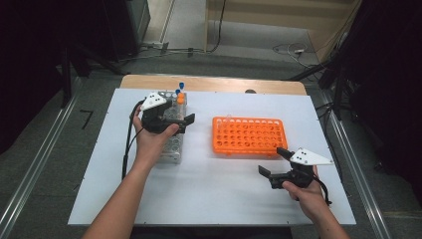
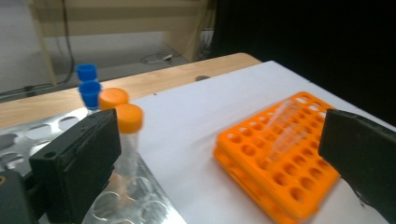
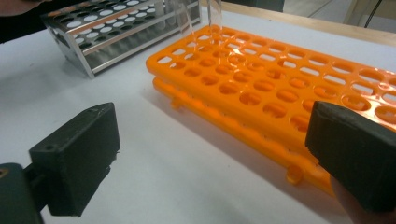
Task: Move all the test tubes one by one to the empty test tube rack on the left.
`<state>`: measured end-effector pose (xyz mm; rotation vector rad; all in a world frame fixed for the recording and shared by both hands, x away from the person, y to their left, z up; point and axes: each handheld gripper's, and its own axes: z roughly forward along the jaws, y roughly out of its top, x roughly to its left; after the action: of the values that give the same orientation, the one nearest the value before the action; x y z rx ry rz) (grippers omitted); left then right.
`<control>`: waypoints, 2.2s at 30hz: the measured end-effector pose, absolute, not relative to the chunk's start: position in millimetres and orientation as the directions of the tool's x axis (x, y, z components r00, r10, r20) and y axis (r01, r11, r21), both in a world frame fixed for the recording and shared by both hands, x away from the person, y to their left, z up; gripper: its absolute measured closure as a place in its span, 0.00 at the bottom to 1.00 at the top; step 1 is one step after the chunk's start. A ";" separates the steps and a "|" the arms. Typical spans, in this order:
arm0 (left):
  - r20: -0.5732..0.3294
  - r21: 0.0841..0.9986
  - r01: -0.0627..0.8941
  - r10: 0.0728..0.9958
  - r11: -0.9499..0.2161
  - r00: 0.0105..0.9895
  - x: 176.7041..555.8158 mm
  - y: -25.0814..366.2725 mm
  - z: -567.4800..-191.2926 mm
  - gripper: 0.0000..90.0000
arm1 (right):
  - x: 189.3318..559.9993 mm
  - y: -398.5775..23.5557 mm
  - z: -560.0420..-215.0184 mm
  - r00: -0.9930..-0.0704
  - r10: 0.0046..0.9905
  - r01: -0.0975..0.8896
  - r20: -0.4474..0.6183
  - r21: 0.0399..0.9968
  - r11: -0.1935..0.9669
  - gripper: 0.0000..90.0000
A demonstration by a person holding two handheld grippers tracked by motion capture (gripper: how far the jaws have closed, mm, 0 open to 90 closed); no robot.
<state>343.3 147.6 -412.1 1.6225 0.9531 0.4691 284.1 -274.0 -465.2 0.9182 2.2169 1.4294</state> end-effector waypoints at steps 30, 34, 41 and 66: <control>-0.204 0.947 0.321 0.729 -0.023 0.653 259.5 151.4 -438.6 0.00 | 352.4 -192.8 -458.4 -0.712 0.689 0.389 0.136 0.893 0.226 0.35; -0.209 0.945 0.326 0.725 -0.023 0.657 256.5 150.5 -441.5 0.00 | 360.7 -183.9 -461.7 -0.697 0.704 0.400 0.135 0.888 0.225 0.43; -0.220 0.941 0.337 0.719 -0.021 0.660 255.0 149.3 -445.2 0.00 | 376.7 -169.5 -467.3 -0.657 0.737 0.447 0.157 0.869 0.213 0.57; -0.224 0.942 0.337 0.716 -0.016 0.661 254.6 148.9 -447.0 0.00 | 390.8 -134.1 -475.4 -0.533 0.844 0.456 0.063 0.862 0.224 0.82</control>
<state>254.6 148.9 -447.0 1.6160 0.8819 0.3738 390.8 -134.1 -475.4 1.1976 2.0837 1.2441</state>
